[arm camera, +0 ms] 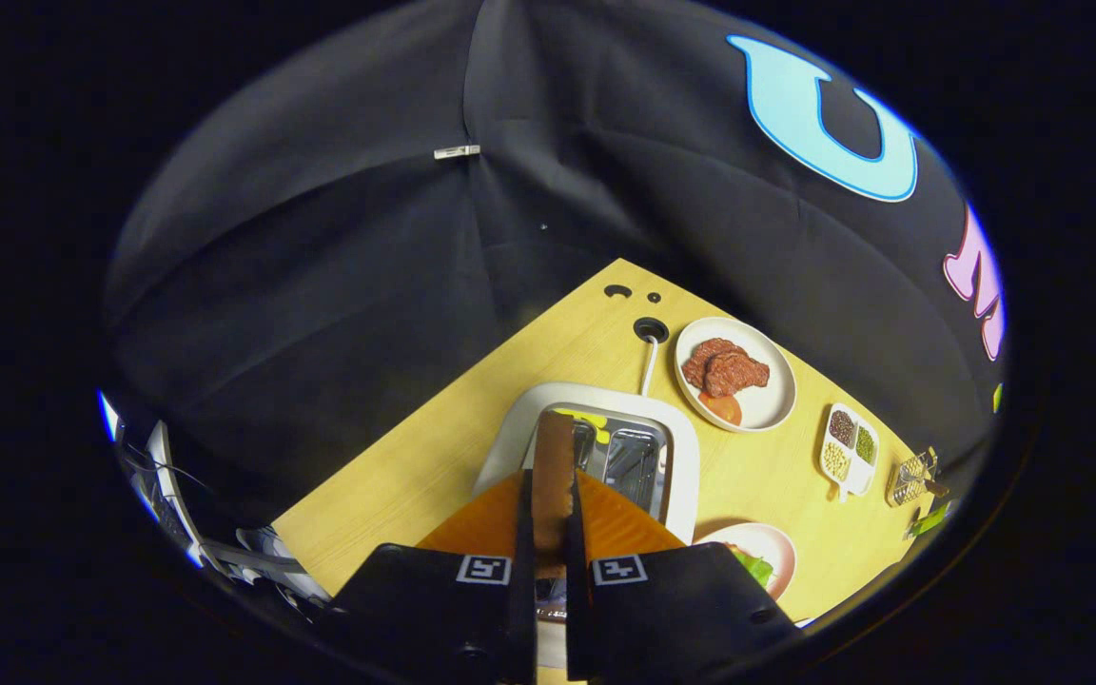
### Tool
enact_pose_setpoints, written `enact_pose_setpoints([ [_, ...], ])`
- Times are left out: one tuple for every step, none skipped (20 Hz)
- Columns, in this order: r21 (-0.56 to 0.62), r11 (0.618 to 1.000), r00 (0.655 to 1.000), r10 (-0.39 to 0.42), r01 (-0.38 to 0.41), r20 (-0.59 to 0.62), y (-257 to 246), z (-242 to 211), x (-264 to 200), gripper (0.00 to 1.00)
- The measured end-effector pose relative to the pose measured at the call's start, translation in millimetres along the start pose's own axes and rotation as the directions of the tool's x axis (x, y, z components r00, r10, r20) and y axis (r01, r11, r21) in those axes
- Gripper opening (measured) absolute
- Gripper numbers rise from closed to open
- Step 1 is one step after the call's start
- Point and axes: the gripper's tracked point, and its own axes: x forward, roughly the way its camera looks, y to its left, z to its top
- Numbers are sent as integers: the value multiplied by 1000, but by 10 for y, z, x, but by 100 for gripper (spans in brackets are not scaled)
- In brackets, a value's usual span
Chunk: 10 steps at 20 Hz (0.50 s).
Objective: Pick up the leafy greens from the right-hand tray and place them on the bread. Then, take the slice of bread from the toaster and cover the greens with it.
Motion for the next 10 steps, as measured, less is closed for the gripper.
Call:
enact_pose_setpoints([
  [-8,1000,1000,15,-15,11,17,5,-21,14],
  [-15,1000,999,28,-27,29,13,39,-66,13],
  [-11,999,998,33,-32,48,-8,88,-136,13],
  [8,999,997,44,-44,68,-3,123,-183,13],
  [34,998,995,53,-56,89,-15,187,-276,13],
  [56,996,992,62,-69,110,-50,241,-388,13],
  [77,994,989,67,-78,132,-97,314,-496,13],
  [93,992,984,72,-88,160,-148,386,-595,13],
  [110,990,980,72,-93,186,-214,449,-713,13],
  [124,987,974,69,-97,214,-287,505,-840,13],
])
